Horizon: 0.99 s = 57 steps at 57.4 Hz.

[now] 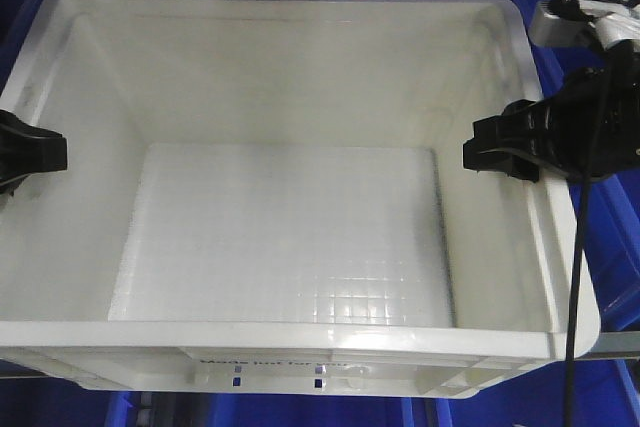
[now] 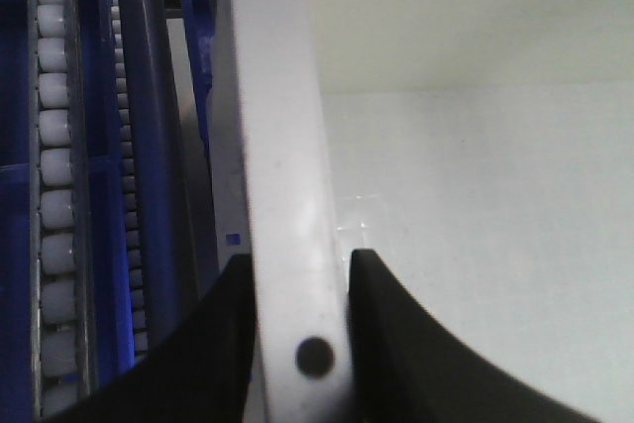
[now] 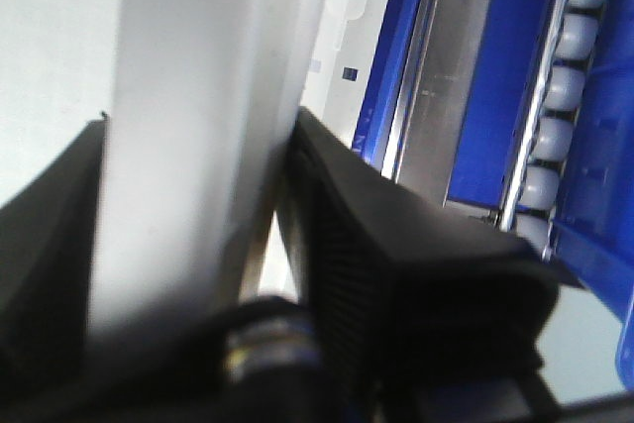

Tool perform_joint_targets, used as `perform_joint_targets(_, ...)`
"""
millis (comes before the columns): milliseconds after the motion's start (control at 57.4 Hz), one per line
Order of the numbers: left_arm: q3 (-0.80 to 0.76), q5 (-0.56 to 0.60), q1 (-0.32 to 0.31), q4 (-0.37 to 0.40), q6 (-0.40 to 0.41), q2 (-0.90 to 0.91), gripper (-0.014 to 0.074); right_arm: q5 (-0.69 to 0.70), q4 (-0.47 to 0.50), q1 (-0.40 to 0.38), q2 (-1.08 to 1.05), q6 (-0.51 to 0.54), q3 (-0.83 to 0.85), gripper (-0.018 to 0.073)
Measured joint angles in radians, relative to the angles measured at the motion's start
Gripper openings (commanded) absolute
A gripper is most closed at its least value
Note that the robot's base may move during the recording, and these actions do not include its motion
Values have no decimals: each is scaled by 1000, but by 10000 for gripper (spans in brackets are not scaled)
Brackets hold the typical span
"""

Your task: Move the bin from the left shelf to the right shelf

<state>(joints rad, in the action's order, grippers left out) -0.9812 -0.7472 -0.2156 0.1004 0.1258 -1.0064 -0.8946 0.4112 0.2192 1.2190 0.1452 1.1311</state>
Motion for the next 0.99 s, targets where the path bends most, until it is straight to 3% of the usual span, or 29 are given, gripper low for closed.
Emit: perform_joint_targets(993,0,0,0,0,0,0,-6,0,0,0,0,0,0,-4)
